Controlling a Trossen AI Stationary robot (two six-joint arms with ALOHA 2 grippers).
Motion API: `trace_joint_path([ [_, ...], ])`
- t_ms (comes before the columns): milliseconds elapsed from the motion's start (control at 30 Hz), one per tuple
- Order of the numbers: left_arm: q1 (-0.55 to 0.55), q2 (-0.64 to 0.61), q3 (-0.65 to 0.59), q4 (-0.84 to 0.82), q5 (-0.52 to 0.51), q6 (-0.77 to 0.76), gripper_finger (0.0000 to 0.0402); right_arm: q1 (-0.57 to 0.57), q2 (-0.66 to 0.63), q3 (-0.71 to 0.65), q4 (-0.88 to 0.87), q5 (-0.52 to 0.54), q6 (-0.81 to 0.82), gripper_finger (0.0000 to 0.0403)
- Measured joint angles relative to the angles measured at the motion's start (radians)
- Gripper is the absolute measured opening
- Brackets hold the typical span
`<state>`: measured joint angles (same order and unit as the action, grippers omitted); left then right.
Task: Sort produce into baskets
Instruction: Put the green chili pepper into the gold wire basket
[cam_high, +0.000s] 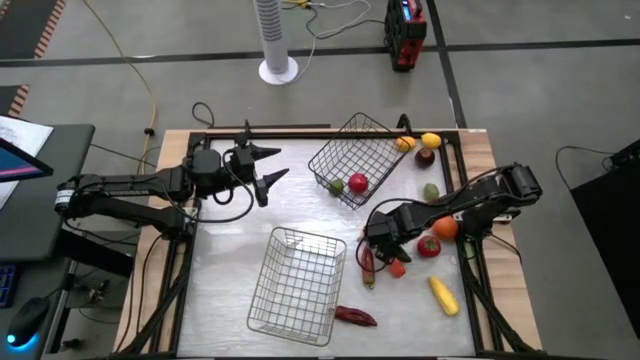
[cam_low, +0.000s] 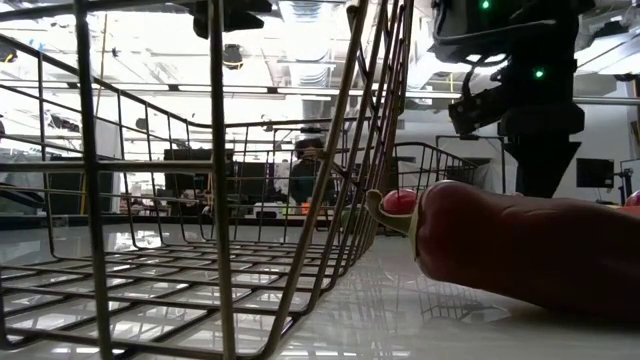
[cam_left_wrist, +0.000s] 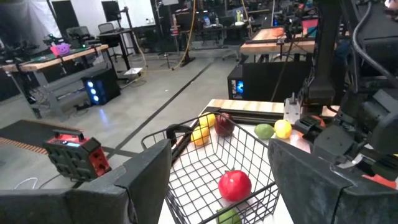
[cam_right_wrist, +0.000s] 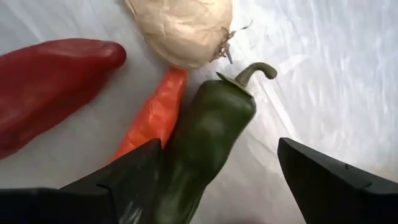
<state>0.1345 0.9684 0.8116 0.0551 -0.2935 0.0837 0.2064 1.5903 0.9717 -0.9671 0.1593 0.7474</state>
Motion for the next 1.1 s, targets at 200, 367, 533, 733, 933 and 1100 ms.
trace_joint_path([
  [200,0.000,0.000,0.000,0.001,0.000,0.000,0.0256,-0.020,-0.025,-0.106,0.106,-0.030,0.005,0.0328],
  [367,0.000,0.000,0.000,0.003,-0.001,0.000,0.0256,-0.033,-0.027,-0.145,0.136,-0.032,0.009,0.0317],
  [533,0.000,0.000,0.000,0.005,-0.002,0.000,0.0256,-0.032,-0.027,-0.144,0.139,-0.032,0.005,0.0289],
  [733,0.000,0.000,0.000,0.005,-0.002,0.000,0.0256,-0.032,-0.027,-0.144,0.139,-0.034,0.004,0.0225],
  [933,0.000,0.000,0.000,0.005,-0.002,-0.001,0.0256,-0.032,-0.027,-0.112,0.121,-0.069,0.004,0.0159],
  [1100,0.000,0.000,0.000,0.004,-0.008,-0.003,0.0256,-0.026,-0.027,-0.005,-0.002,-0.077,-0.001,0.0164],
])
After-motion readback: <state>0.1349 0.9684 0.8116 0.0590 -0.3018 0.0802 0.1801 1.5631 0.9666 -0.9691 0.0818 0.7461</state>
